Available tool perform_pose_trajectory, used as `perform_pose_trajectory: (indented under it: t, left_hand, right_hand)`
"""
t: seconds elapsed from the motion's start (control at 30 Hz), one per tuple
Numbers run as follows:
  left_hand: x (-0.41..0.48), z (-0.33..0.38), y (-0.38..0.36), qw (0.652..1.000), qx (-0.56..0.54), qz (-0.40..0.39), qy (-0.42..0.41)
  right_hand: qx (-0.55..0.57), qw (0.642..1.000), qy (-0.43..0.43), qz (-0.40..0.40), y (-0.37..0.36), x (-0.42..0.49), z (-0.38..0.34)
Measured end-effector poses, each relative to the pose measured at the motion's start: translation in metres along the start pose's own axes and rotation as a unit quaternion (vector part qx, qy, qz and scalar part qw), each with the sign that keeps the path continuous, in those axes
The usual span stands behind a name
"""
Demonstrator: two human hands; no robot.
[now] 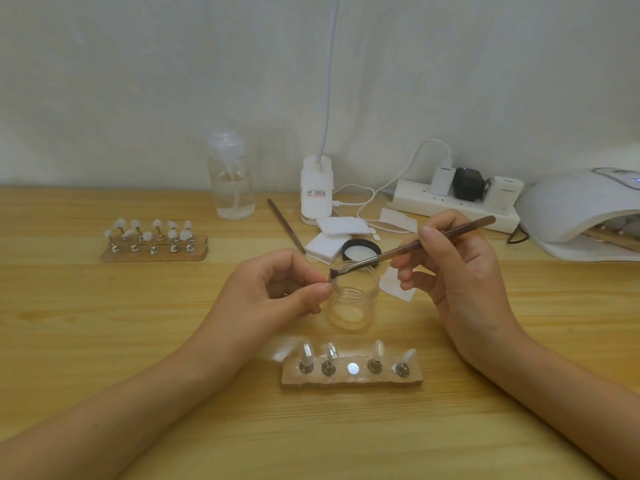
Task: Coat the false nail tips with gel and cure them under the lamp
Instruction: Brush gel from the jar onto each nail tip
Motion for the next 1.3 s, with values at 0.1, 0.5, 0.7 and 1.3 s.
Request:
perform_pose_trajectory:
  t: [0.1, 0.5, 0.7, 1.3]
  left_hand:
    - [0.0, -0.0008, 0.0003, 1.0, -0.002, 0.002, -0.003]
    - [0.0006, 0.0023, -0.0011, 0.999, 0.024, 0.004, -0.028]
    - [-0.0001, 0.0025, -0.0013, 0.998, 0.048, 0.005, -0.047]
    - [0.0001, 0.0027, -0.0012, 0.998, 0.049, 0.01, -0.043]
  right_hand:
    - [-0.028, 0.999, -0.009, 0.023, 0.0031, 0.0, 0.002]
    - [-0.019, 0.999, -0.025, 0.028, 0.0036, 0.0013, 0.0033]
    - [0.027, 0.999, -0.021, -0.003, 0.0017, 0.0017, 0.001]
    - [0.021, 0.999, -0.023, 0.02, 0.0036, 0.0032, 0.0028]
Point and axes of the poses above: each hand's wrist, its own x-axis towards the middle knuckle, its own y-axis out of the back of the hand, z = x × y, the point moved 1 cm from there along x, towards the middle knuckle, and after that the axes turned 6 degrees about x, right-handed, at the moved point
